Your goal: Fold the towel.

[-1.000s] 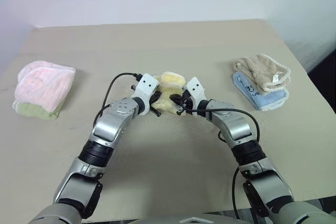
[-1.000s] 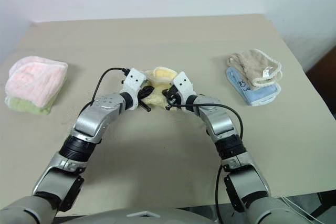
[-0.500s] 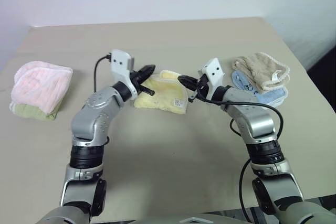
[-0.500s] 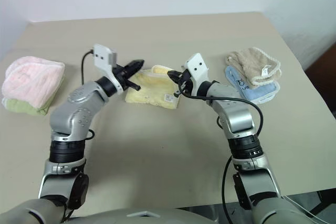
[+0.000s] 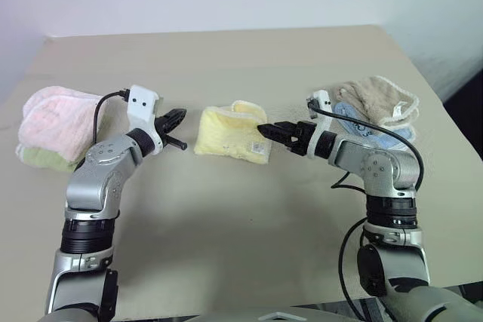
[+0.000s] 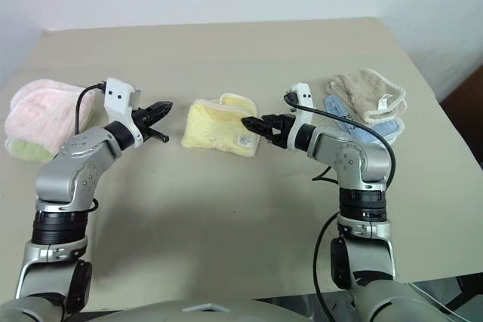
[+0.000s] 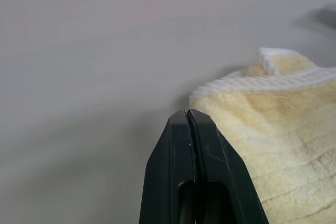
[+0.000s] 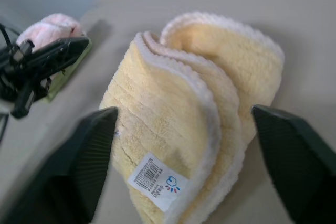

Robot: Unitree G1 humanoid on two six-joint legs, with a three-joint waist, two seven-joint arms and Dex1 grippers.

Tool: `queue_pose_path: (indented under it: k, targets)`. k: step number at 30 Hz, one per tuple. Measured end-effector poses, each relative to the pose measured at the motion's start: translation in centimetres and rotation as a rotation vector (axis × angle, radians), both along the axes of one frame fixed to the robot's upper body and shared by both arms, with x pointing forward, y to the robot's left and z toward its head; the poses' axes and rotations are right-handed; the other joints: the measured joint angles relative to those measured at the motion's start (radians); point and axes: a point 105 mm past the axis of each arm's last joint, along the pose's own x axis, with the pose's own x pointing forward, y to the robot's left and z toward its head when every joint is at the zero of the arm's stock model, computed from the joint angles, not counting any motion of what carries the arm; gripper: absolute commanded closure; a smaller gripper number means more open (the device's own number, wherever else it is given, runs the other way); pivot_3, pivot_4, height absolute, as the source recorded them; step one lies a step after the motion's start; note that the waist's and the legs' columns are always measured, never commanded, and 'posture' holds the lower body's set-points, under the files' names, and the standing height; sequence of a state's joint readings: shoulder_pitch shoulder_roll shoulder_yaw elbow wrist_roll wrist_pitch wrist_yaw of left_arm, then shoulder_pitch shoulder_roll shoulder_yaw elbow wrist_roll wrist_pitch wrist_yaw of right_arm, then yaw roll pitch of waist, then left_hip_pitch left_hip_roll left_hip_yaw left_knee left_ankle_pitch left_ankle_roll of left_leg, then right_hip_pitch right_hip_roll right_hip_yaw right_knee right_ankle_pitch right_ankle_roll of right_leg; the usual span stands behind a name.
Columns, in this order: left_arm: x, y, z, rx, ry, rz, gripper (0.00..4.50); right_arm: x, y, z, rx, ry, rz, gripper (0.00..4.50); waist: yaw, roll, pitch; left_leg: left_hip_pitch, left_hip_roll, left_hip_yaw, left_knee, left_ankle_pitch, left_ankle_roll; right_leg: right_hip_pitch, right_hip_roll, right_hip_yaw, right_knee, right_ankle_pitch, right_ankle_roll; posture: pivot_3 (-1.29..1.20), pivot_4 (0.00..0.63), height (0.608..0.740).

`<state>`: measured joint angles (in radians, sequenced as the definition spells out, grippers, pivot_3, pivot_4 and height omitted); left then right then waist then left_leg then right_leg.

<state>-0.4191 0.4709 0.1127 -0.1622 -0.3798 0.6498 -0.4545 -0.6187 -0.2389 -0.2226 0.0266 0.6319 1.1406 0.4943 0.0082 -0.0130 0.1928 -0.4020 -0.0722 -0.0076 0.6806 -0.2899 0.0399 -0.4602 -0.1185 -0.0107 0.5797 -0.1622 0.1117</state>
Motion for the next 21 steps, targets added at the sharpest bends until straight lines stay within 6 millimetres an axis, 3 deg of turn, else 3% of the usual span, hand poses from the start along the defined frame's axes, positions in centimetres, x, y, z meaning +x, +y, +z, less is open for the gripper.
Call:
queue_pose_path:
  k: [5, 10, 15, 21]
  targets:
    - [-0.3, -0.3, 0.0, 0.001, -0.005, -0.010, 4.50, 1.0, -0.6, -2.3, -0.022, 0.112, -0.060, 0.02, -0.006, 0.000, 0.000, 0.000, 0.000, 0.000, 0.000, 0.000, 0.000, 0.000, 0.000, 0.000, 0.000, 0.000, 0.000, 0.00, 0.150, 0.728]
    - [-0.4, -0.6, 0.0, 0.000, -0.010, -0.017, 4.50, 1.6, 0.2, -2.2, 0.016, 0.130, -0.043, 0.02, -0.021, 0.000, 0.000, 0.000, 0.000, 0.000, 0.001, 0.000, 0.000, 0.001, 0.000, 0.000, 0.000, 0.000, 0.000, 0.00, 0.150, 0.728]
    - [-0.5, -1.0, -0.1, -0.002, -0.007, -0.030, 4.50, 1.7, 1.8, -2.2, 0.073, 0.164, -0.001, 0.02, -0.032, 0.000, 0.000, 0.001, 0.001, 0.001, 0.000, 0.000, 0.000, 0.000, 0.001, 0.000, 0.002, 0.000, 0.000, 0.00, 0.150, 0.728]
    - [-0.5, -1.1, -0.1, -0.002, -0.007, -0.033, 4.50, 1.0, 5.3, -2.1, 0.089, 0.187, 0.103, 0.02, -0.027, 0.000, 0.000, 0.000, 0.000, 0.001, 0.000, 0.000, -0.001, 0.000, 0.000, 0.000, 0.002, 0.000, 0.000, 0.00, 0.150, 0.728]
